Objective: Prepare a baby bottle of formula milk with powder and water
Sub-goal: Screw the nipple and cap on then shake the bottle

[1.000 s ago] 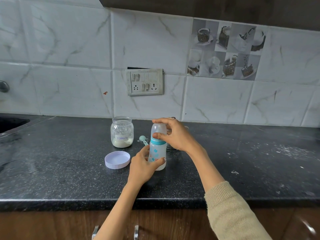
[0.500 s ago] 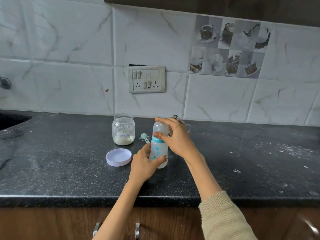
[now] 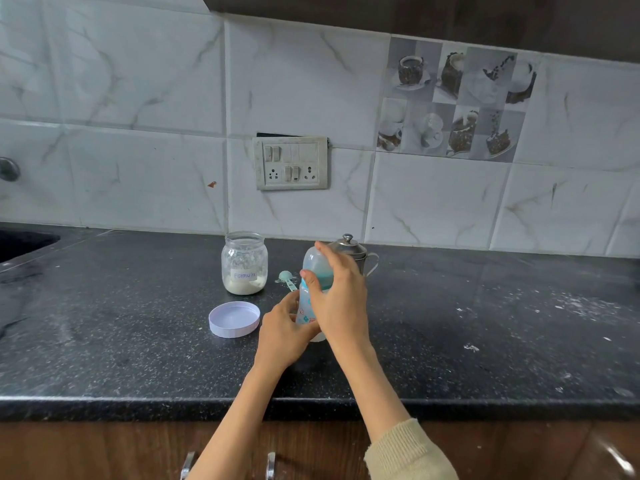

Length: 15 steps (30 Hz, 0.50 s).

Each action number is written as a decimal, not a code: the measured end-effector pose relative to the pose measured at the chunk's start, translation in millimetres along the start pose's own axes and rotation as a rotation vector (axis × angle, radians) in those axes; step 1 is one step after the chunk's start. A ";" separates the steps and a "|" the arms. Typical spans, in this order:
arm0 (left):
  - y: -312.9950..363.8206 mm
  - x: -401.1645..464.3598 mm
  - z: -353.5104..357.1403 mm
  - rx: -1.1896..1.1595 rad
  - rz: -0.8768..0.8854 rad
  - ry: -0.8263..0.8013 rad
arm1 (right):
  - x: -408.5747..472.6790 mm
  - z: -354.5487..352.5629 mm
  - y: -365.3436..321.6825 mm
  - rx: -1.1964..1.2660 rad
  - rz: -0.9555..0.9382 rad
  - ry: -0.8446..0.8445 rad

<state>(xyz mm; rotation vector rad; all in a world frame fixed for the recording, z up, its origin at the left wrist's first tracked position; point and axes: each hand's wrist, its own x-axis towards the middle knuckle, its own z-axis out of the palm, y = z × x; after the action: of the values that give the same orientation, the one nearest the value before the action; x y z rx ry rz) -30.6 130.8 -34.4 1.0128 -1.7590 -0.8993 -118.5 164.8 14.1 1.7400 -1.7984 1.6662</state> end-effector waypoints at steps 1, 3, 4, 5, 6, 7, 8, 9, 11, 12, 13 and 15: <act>0.2 -0.1 0.0 0.003 -0.005 0.001 | -2.1 1.0 0.7 -0.009 -0.012 0.004; -0.3 0.6 -0.2 0.009 -0.003 0.009 | -7.0 3.9 3.6 -0.062 -0.046 -0.016; -1.3 1.0 -0.2 0.014 0.001 0.020 | -9.8 4.6 5.4 -0.088 -0.051 -0.051; -2.5 1.6 0.0 0.017 0.000 0.033 | -12.5 4.6 7.4 -0.101 -0.041 -0.095; -3.9 2.3 0.3 0.012 0.002 0.041 | -14.2 3.5 8.8 -0.104 -0.024 -0.137; -4.9 2.5 0.4 0.006 0.001 0.043 | -15.1 2.0 10.3 -0.103 -0.006 -0.173; -5.4 2.2 0.3 -0.006 0.002 0.040 | -15.2 0.5 11.5 -0.104 0.004 -0.198; -5.7 1.7 0.3 -0.021 0.000 0.035 | -14.4 -0.4 12.6 -0.107 0.008 -0.216; -5.0 -0.3 0.1 -0.057 0.006 0.031 | -13.3 0.0 14.7 -0.124 0.006 -0.242; -4.4 -1.5 -0.1 -0.077 0.015 0.030 | -13.0 1.1 16.2 -0.141 0.007 -0.252; -3.3 -2.7 -0.7 -0.099 0.021 0.023 | -13.0 1.7 17.6 -0.154 0.009 -0.261; -3.6 -4.3 -3.6 -0.147 0.043 -0.013 | -13.8 2.3 20.8 -0.158 0.000 -0.273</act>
<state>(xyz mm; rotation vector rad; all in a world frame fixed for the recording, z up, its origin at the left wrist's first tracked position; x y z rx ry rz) -25.2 132.6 -37.8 0.8727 -1.6919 -0.9945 -128.7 165.8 -8.9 1.9723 -1.9783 1.2967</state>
